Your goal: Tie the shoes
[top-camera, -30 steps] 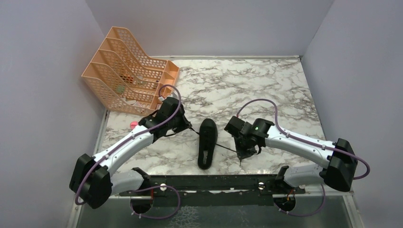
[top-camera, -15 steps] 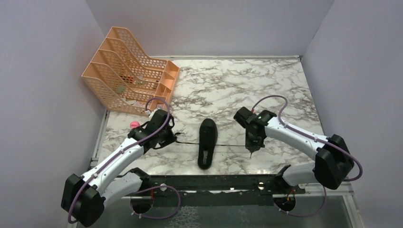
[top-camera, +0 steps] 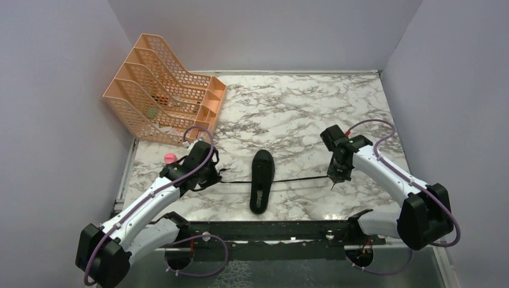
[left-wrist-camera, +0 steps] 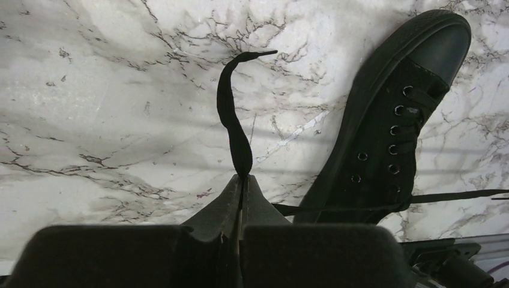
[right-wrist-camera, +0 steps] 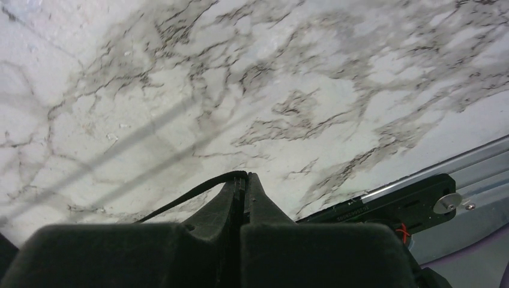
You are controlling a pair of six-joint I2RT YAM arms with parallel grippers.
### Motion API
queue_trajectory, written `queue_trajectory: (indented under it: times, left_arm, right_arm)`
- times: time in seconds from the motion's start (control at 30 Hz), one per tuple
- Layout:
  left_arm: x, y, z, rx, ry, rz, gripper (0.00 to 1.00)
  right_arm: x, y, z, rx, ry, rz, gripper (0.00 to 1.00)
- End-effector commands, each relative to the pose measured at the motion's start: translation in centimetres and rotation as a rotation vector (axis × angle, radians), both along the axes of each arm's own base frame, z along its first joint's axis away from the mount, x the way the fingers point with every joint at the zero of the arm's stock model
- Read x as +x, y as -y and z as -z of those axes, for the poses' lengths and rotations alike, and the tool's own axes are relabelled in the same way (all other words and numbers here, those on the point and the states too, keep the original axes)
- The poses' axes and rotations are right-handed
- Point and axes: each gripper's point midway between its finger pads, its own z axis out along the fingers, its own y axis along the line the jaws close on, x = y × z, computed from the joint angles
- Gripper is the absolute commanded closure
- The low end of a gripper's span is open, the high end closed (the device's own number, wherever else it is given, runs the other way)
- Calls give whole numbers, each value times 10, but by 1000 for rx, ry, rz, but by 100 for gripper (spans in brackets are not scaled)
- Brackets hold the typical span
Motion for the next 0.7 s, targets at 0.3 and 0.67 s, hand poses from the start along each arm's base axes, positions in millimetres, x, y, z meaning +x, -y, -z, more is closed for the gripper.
queue_trajectory:
  times: [0.3, 0.67]
  left_arm:
    - [1, -13, -9, 69, 36, 31, 100]
    - [7, -12, -9, 95, 38, 58, 100]
  right_arm:
    - [15, 41, -6, 37, 85, 207, 99]
    - [41, 42, -5, 110, 174, 233, 99]
